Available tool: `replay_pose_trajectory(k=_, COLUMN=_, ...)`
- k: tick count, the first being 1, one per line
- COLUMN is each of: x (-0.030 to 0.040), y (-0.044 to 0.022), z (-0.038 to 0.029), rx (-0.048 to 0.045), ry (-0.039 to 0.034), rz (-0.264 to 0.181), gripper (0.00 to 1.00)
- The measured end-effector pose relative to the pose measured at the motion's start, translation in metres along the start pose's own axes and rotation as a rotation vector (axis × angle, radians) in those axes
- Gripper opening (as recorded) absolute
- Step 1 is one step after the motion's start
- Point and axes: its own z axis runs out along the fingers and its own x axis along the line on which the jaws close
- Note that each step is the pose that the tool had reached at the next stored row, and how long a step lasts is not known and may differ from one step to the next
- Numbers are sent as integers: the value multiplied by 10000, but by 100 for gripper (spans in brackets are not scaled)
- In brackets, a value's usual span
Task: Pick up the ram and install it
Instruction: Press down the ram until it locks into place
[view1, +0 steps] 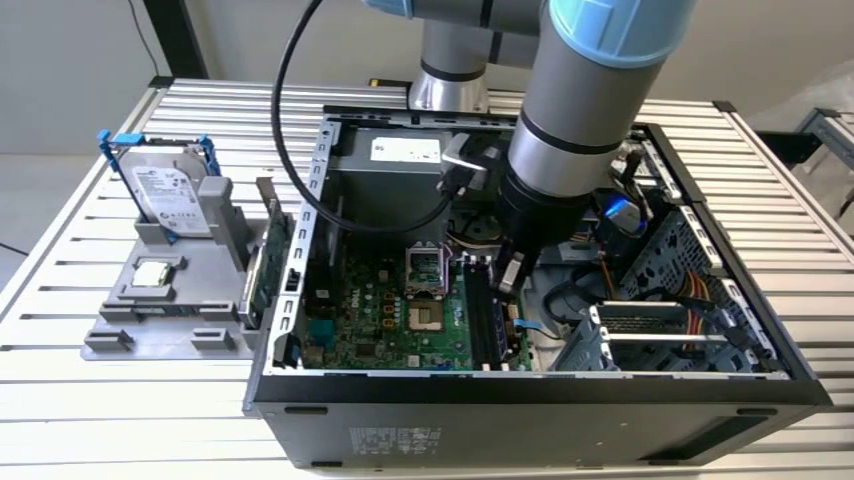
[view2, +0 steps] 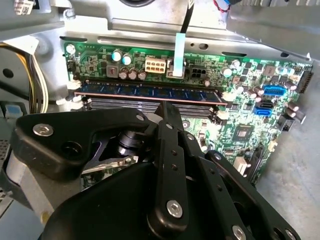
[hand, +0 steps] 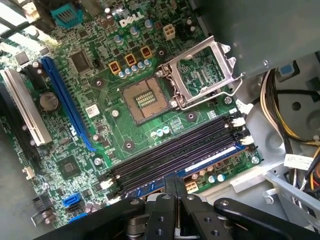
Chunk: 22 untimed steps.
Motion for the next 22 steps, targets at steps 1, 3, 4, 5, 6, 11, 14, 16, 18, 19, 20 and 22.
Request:
replay_pose_trajectory(k=1, x=-4, y=2, z=0, rx=-2, ry=3, rz=-66, gripper=0)
replay_pose_trajectory(k=3, x=-12, y=6, z=0, rx=-7, ry=6, rz=-190, gripper=0)
replay_pose_trajectory(k=4, x=-16, y=8, z=0, rx=-8, ry=8, rz=-246, gripper=0)
replay_pose_trajectory(k=5, x=-20, y=10, z=0, rx=-8, ry=11, rz=-299, gripper=0)
replay_pose_trajectory(k=6, x=-24, y=12, z=0, rx=-8, ry=11, rz=-343, gripper=0)
replay_pose_trajectory(k=11, x=-36, y=19, z=0, rx=-6, ry=13, rz=-539, gripper=0)
replay_pose_trajectory(k=14, x=-43, y=22, z=0, rx=-4, ry=16, rz=-630, gripper=0)
replay_pose_trajectory(k=16, x=-48, y=24, z=1, rx=-4, ry=15, rz=-688, gripper=0)
replay_pose_trajectory(k=18, x=-51, y=26, z=1, rx=-3, ry=17, rz=-748, gripper=0)
replay_pose_trajectory(k=19, x=-52, y=26, z=1, rx=-3, ry=17, rz=-776, gripper=0)
replay_pose_trajectory(k=20, x=-52, y=26, z=1, rx=-4, ry=18, rz=-786, gripper=0)
replay_pose_trajectory(k=22, x=-52, y=27, z=1, rx=-8, ry=19, rz=-787, gripper=0)
